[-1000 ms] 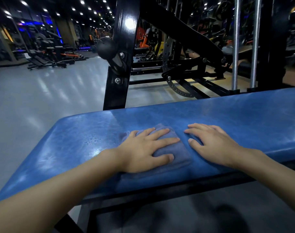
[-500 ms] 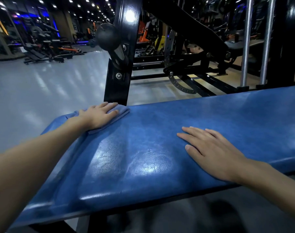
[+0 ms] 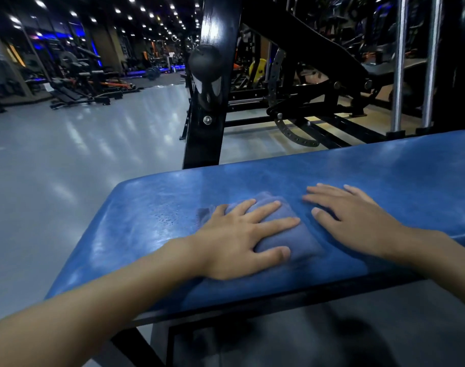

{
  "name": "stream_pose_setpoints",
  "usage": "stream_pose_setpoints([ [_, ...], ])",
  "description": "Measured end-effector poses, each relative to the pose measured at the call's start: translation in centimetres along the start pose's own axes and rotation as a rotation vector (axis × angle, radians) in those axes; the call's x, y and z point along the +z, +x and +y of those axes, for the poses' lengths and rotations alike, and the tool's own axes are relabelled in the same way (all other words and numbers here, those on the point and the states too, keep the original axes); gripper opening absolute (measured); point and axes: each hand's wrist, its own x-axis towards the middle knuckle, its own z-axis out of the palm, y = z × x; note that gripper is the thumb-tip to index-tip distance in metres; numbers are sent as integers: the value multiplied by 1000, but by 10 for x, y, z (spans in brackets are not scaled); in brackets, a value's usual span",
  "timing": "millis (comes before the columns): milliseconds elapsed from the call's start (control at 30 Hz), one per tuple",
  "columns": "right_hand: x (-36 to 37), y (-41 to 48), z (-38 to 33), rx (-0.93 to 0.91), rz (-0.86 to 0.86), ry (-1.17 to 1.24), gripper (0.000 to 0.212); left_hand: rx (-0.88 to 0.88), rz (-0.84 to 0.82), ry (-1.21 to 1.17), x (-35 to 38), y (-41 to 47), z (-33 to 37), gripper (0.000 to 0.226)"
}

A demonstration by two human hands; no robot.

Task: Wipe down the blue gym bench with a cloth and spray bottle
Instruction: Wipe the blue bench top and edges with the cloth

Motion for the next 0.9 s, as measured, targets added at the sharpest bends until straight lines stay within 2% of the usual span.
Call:
stream_pose_setpoints([
  [67,3,3,-17,-37,48,60,47,-45,-6,-6,0,10,-19,59],
  [167,17,0,-37,-72,-41,29,54,-171,20,-25,0,22,-71,65],
  [333,20,-5,-42,-62,-103,-71,48,-532,21,-90,-8,24,-178,81],
  [400,19,-5,-43,-60,-105,-82,49,-633,9,-100,-6,25,-194,72],
  [467,20,-5,-44,-56,-105,-85,49,-660,6,-57,-2,27,-188,62],
  [600,20,-3,-43,-50,-114,-60,49,-522,-9,-49,-2,12,-133,61],
  [767,18,-1,-43,-50,-97,6,46,-109,8,32,5,-27,-21,69],
  [900,14,6,-45,-16,-39,56,42,-24,62,2,5,-30,-24,65],
])
